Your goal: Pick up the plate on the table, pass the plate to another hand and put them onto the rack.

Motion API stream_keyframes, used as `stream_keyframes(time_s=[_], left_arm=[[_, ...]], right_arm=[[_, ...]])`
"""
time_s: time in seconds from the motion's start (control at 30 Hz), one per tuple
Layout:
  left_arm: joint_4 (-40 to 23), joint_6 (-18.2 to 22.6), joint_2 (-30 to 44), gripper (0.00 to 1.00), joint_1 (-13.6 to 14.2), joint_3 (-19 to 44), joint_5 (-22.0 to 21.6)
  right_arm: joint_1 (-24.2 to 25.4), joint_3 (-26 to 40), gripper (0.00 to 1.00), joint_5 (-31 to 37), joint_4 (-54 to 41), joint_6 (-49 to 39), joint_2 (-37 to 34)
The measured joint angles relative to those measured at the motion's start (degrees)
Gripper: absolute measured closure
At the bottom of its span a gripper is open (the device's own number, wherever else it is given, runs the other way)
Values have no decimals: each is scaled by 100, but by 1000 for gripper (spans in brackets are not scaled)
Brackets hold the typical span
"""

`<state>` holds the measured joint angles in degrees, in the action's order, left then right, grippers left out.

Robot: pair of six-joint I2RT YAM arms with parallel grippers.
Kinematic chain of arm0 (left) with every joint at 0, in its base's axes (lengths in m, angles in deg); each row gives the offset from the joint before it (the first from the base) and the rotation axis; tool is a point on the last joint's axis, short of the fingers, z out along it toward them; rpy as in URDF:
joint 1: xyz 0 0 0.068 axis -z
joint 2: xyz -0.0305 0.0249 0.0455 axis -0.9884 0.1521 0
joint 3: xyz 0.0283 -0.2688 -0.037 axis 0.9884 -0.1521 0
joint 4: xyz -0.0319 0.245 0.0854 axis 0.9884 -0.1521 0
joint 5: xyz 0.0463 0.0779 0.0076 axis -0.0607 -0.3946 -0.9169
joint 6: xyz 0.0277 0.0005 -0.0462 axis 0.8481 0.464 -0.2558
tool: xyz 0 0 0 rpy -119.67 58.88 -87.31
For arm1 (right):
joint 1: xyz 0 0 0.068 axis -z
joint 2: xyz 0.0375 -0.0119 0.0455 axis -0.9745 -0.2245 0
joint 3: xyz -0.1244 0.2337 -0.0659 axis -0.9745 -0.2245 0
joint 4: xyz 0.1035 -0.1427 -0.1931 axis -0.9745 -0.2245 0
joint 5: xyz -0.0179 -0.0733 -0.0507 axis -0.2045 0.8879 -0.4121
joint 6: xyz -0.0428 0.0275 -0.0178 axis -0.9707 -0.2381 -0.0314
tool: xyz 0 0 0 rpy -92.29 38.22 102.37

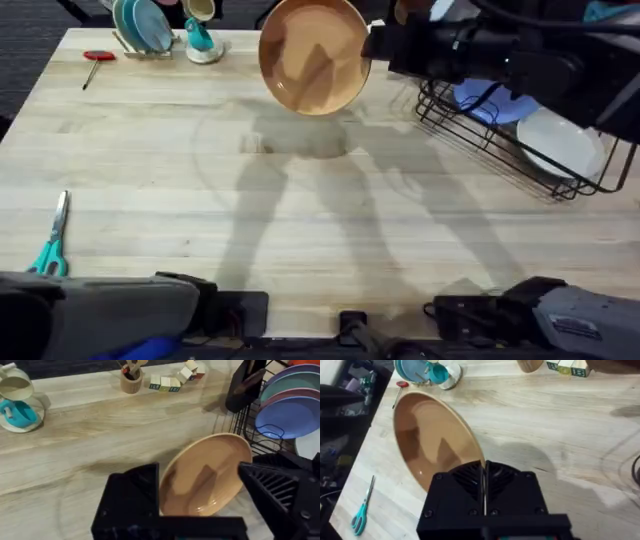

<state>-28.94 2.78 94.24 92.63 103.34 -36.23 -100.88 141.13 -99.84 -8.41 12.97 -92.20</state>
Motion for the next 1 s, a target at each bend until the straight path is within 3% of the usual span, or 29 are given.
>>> stream_keyframes(time_s=[0.07,0.47,0.73,1.0], left_arm=[[0,-2,0,10,0,0,2],[147,2,-221,6,0,0,-127],[212,16,-964,7,0,37,-444],[212,20,-980,6,0,79,-477]], right_arm=[[36,0,972,-2,0,-7,0],[771,0,972,3,-17,-344,79],[1685,0,972,7,-15,-1516,888],[2652,0,972,20,-15,-2531,1641]])
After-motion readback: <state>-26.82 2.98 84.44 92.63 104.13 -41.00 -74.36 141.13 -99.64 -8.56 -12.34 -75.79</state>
